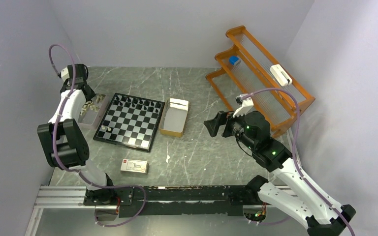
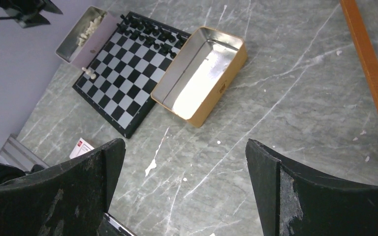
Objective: Set up the chess pieces on the board
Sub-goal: Pick up the chess piece from the storage box.
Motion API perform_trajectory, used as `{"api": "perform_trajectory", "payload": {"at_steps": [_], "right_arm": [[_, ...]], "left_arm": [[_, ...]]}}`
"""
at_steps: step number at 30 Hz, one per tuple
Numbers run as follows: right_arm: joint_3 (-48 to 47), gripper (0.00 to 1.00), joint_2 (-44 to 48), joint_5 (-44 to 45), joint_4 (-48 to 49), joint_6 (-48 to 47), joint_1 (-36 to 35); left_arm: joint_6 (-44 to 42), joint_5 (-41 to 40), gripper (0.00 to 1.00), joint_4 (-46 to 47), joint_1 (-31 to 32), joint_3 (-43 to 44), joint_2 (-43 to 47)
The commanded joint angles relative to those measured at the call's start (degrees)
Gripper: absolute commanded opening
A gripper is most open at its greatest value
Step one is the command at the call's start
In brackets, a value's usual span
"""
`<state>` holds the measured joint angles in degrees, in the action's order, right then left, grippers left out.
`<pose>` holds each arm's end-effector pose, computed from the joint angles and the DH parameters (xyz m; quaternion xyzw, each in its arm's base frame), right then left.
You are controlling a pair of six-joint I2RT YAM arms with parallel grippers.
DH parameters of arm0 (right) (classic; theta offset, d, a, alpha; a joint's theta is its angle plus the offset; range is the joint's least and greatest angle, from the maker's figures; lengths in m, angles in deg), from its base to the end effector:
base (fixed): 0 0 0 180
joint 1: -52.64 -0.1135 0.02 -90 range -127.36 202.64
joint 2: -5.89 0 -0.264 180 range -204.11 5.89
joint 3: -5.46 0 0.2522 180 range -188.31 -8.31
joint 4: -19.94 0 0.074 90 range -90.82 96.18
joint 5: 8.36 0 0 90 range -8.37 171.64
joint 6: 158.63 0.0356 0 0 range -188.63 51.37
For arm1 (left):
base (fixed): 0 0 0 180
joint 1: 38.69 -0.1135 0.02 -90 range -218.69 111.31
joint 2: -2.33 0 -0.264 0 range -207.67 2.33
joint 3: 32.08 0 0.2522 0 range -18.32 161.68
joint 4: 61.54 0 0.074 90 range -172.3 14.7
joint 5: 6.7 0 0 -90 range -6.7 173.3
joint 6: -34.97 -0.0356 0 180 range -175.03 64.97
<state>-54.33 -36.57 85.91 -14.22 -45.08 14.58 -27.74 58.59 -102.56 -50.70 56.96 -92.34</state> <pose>0.1361 0.1032 0.3351 -0.0793 0.7988 0.2793 0.5269 0.3544 0.0906 0.2746 -0.3797 0.8283 0.1491 0.3840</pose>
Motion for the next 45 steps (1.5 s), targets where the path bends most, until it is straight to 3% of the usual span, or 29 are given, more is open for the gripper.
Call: {"api": "perform_trajectory", "payload": {"at_steps": [1, 17, 45], "right_arm": [[1.4, 0.97, 1.9, -1.2, 2.9, 0.5, -0.3], [0.7, 0.97, 0.4, -1.1, 2.6, 0.3, -0.3], [0.4, 0.97, 0.9, -0.1, 1.2, 0.8, -0.3]], "left_arm": [[-1.3, 3.3, 0.49, 1.0, -2.8, 2.3, -3.6], [-3.4, 14.1, 0.40, 1.9, -4.3, 7.2, -14.7], [-4.3, 15.0, 0.28, 0.8, -4.4, 8.5, -19.8]]}}
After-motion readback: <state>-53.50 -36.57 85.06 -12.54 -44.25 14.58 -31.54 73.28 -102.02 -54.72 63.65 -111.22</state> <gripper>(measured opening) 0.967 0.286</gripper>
